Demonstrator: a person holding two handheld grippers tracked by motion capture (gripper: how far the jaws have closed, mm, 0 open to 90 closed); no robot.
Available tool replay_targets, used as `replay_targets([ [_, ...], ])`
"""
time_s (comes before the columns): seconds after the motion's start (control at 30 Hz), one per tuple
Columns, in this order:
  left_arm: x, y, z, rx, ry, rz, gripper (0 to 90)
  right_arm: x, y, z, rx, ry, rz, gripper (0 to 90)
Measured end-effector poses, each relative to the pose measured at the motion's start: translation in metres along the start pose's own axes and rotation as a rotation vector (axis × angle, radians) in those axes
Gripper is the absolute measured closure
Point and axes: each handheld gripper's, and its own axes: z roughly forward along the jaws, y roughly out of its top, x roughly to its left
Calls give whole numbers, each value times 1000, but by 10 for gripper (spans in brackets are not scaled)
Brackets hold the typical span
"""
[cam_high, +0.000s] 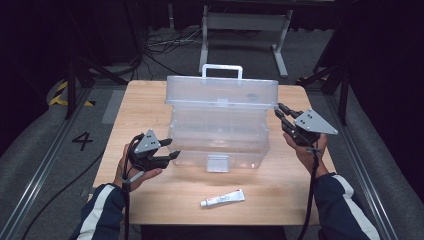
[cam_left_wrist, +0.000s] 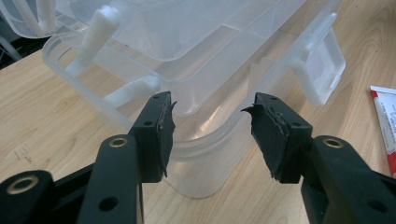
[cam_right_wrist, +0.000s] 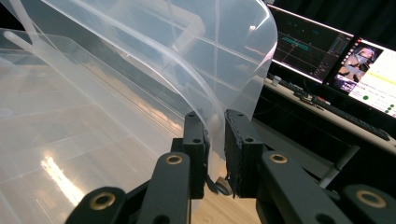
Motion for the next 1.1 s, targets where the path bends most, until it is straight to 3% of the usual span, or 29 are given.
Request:
replay_targets([
  [0.53,-6,5,-4,-13,-9,28,486,-5,9,9,8,-41,5,813],
  [0.7,-11,10,-4,-20,-38,50,486,-7,11,12,8,-42,14,815],
  [0.9,-19,20,7,-10,-82,100,480,-9,13,15,10,-46,19,818],
  [1.1,-28,31,26,53,-116,172,480,-12,16,18,12,-51,27,821],
])
